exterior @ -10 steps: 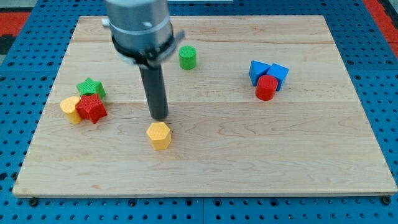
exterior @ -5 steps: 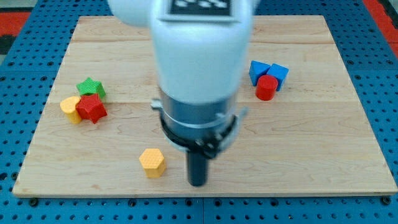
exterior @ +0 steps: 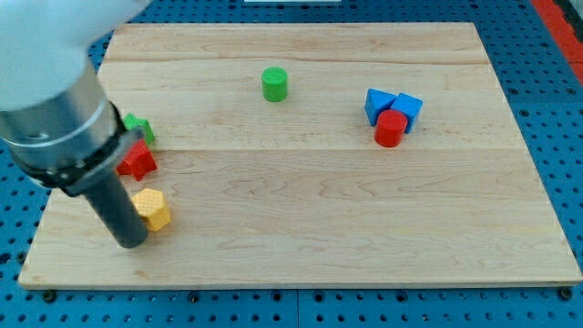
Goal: Place the yellow hexagon at the bottom of the red star
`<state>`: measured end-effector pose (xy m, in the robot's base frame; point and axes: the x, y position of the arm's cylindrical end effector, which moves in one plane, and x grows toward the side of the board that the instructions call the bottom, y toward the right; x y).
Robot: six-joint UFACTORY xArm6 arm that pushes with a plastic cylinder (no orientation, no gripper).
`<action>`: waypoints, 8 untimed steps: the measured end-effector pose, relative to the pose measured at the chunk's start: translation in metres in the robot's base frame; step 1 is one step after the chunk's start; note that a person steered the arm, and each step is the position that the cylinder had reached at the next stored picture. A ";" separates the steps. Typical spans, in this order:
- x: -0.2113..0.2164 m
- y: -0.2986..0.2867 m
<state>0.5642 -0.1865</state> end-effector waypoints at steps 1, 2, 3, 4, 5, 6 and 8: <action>0.000 -0.006; 0.037 0.021; 0.027 0.021; 0.007 0.015; 0.010 0.061; -0.017 0.045; -0.030 -0.009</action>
